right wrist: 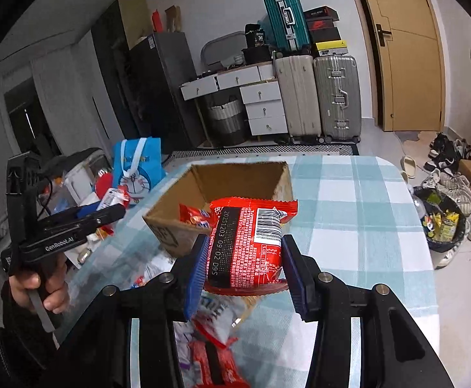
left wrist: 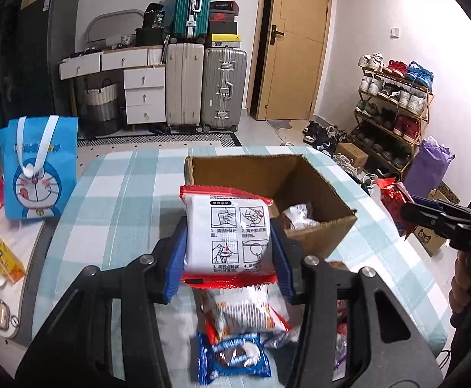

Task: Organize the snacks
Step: 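Carry both packs into the cardboard box and open both tools to release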

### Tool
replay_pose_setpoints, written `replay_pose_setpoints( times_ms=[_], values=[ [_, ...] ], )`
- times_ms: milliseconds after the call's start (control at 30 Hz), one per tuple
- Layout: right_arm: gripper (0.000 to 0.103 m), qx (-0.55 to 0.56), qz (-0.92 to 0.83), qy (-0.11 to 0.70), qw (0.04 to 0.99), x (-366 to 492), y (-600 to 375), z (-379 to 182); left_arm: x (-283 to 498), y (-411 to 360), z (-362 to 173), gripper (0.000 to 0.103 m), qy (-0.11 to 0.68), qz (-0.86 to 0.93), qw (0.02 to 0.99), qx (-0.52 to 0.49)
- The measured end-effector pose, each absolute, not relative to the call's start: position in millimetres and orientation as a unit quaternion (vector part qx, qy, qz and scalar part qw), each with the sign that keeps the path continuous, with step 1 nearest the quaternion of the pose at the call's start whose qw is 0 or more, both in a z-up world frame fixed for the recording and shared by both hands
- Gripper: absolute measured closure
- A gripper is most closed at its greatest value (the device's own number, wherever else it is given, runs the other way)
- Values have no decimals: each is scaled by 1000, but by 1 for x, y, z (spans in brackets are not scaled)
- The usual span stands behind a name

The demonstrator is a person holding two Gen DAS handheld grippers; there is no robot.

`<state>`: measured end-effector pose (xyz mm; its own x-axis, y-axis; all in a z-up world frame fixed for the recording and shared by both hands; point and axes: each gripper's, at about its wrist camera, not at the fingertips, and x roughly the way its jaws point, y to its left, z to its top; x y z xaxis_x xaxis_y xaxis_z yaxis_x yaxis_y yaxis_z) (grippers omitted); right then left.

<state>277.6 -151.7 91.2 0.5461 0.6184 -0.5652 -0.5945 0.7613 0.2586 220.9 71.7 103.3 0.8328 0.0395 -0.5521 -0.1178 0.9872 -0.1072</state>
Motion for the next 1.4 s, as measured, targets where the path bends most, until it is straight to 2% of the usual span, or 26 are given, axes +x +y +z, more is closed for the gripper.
replay_pose_setpoints(
  times_ms=[1400],
  values=[
    [58, 22, 368, 360, 857, 374, -55, 47, 370, 83, 47, 59, 324, 59, 942, -64]
  ],
)
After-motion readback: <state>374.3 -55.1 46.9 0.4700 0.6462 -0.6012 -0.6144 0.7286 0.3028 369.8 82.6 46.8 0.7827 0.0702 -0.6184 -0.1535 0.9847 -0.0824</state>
